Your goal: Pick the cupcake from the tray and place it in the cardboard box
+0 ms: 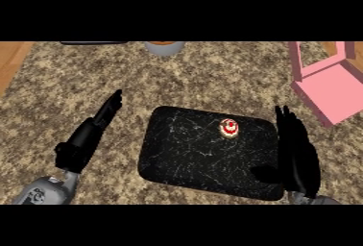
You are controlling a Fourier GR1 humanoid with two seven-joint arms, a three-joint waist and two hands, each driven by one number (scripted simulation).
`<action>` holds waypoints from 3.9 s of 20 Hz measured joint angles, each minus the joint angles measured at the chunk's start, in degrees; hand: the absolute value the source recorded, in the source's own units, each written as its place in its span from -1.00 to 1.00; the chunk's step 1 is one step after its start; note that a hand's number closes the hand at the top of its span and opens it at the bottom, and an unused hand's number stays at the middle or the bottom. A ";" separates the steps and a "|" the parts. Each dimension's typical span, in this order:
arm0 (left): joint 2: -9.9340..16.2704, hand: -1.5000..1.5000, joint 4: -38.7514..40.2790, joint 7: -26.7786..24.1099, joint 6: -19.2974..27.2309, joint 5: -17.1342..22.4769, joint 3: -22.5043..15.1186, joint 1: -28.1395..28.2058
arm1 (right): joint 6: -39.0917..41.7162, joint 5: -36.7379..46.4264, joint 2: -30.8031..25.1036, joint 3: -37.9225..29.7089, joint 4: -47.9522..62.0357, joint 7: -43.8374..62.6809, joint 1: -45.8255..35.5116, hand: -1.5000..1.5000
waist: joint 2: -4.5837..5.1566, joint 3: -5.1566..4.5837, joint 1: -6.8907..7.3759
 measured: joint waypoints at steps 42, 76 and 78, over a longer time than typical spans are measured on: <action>-9.42 0.00 2.49 2.76 -6.47 -8.00 5.34 -2.71 | 23.96 8.51 26.68 -7.79 10.22 12.93 -11.43 -1.00 | 0.77 0.68 2.36; -16.15 0.00 3.49 1.80 -13.35 -15.17 11.86 -0.88 | 20.54 8.98 26.21 -12.76 25.30 7.42 -14.04 1.00 | -0.03 0.34 2.33; -16.10 0.00 2.70 2.51 -13.48 -15.19 12.17 -0.73 | 20.35 9.63 24.51 -11.87 23.99 4.84 -12.55 1.00 | -0.09 0.36 2.21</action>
